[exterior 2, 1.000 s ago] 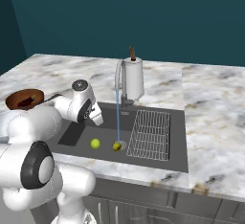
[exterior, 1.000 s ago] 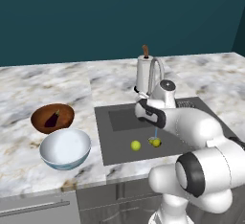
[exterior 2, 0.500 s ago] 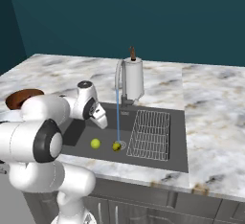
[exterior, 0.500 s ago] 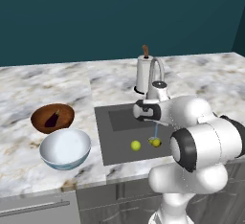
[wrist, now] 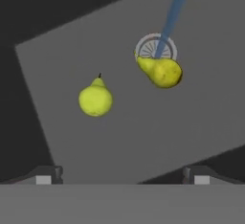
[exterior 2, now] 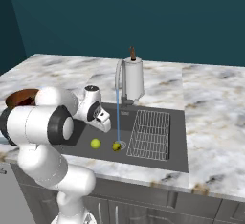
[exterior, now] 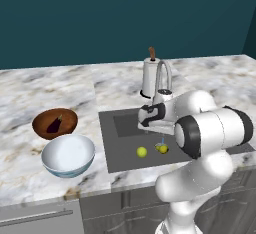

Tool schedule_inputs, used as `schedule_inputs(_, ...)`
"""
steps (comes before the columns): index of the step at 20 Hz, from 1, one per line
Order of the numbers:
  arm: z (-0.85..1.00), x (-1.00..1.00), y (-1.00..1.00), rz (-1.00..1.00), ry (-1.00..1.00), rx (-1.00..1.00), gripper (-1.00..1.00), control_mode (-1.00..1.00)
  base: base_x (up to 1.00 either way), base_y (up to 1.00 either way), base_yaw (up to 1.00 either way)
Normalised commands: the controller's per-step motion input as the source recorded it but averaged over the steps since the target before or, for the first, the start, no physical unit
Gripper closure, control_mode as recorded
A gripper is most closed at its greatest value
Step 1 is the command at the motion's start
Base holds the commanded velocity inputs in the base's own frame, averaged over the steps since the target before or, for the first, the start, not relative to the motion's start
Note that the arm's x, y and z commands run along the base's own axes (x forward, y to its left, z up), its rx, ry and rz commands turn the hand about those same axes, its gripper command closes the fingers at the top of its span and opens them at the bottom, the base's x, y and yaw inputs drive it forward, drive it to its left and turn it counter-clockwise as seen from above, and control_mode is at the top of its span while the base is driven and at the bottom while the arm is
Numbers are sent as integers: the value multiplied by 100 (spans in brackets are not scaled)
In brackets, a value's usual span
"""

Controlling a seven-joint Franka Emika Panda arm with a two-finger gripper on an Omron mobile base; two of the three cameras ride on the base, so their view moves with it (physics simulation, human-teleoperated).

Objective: Pick the pears from the sink and place them in one bowl. Place the eggplant in the other bowl. Then turn off the sink faucet.

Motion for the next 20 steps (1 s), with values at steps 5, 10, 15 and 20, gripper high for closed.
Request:
schedule_inputs(5, -31, 24, 12, 13, 17, 0, -100, -100, 0, 0, 0)
schedule_inputs(10, -54, 6, 1, 10, 2, 0, -100, -100, 0, 0, 0)
schedule_inputs(15, -53, 0, 8, 8, -1, 0, -100, -100, 0, 0, 0)
schedule_inputs(20, -41, 2, 17, 9, -1, 0, -100, -100, 0, 0, 0)
